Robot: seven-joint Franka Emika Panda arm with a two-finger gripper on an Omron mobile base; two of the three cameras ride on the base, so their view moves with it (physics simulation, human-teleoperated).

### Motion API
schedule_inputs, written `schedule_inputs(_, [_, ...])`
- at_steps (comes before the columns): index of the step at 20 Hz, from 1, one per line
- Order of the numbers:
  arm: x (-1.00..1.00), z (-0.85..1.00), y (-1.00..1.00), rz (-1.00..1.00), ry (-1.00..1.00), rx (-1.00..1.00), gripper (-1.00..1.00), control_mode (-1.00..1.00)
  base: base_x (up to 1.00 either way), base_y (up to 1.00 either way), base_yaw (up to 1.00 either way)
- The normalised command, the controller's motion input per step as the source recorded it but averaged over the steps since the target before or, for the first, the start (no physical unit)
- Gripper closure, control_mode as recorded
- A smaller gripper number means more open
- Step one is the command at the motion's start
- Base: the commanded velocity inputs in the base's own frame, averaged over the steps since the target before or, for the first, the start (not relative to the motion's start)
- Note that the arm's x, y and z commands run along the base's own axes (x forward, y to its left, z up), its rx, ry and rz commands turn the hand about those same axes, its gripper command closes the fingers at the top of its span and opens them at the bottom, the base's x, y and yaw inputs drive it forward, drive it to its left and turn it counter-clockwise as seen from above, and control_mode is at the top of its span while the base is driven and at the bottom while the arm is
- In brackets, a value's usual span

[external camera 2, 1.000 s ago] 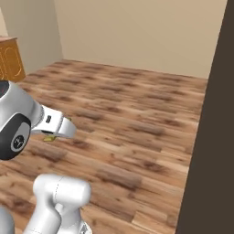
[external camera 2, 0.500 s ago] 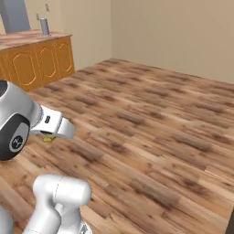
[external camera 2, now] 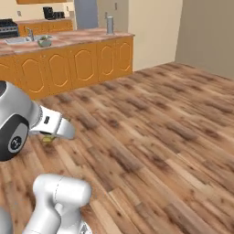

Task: Retrieve the butter from the fridge and place it on a plate on the dining table. Then retrieve the butter knife by the fridge and place it near the plate.

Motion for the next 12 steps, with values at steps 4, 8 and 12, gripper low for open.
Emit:
schedule_inputs(4, [0.00, 0.00, 0.00, 0.00, 0.00, 0.00, 1.00, 1.00, 0.56, 0.00, 0.55])
schedule_inputs(8, [0.00, 0.00, 0.00, 0.00, 0.00, 0.00, 1.00, 1.00, 0.56, -0.01, 0.55])
schedule_inputs(12, [0.00, 0.00, 0.00, 0.00, 0.00, 0.00, 1.00, 1.00, 0.65, -0.20, 0.56])
